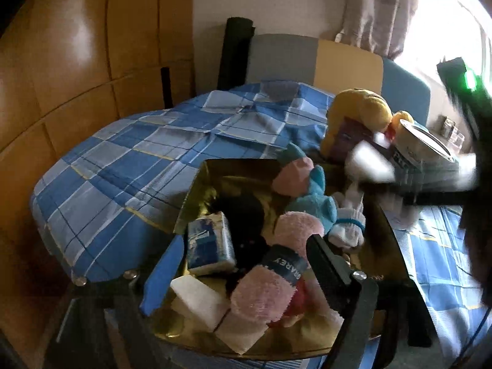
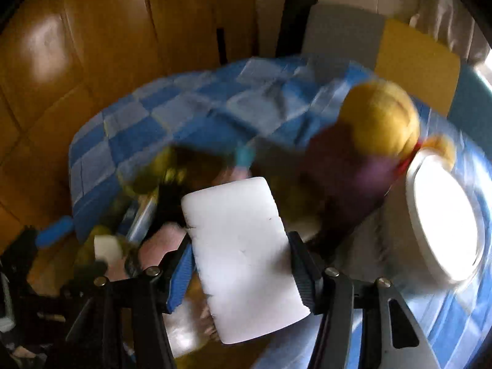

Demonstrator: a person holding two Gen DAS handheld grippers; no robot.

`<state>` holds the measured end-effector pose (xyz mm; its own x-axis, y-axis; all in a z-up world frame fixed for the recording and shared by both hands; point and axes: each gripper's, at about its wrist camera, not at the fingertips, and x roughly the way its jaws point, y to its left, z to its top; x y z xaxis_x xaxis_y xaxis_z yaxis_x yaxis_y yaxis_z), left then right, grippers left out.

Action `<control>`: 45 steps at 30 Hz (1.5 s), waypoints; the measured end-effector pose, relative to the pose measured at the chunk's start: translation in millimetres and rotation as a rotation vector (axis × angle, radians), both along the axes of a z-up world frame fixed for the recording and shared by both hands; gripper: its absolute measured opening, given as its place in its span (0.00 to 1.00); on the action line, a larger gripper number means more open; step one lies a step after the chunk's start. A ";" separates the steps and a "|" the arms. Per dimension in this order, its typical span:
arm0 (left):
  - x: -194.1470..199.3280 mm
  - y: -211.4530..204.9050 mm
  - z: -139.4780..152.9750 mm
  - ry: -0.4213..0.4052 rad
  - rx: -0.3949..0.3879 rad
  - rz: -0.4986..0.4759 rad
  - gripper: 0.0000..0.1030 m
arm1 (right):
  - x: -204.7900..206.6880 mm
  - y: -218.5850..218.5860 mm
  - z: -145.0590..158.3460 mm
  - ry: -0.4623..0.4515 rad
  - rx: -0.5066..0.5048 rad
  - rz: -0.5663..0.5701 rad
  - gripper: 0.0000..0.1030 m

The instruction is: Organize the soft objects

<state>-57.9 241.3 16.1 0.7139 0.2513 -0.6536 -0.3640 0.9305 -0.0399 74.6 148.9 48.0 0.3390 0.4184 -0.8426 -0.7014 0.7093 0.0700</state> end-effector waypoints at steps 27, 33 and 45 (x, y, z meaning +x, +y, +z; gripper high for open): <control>-15.5 -11.2 6.6 -0.002 0.047 0.090 1.00 | -77.9 -41.1 -18.7 -0.104 0.087 -0.312 0.81; -20.7 -18.4 11.0 -0.022 0.068 0.113 1.00 | -96.7 -53.4 -18.7 -0.160 0.050 -0.361 0.81; -26.1 -23.6 17.5 -0.044 0.055 0.114 1.00 | -106.3 -58.3 -14.4 -0.175 0.061 -0.376 0.81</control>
<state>-83.9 217.7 33.6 0.7068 0.3667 -0.6050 -0.4663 0.8846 -0.0086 -31.7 90.6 33.6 0.6138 0.2855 -0.7360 -0.3995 0.9165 0.0223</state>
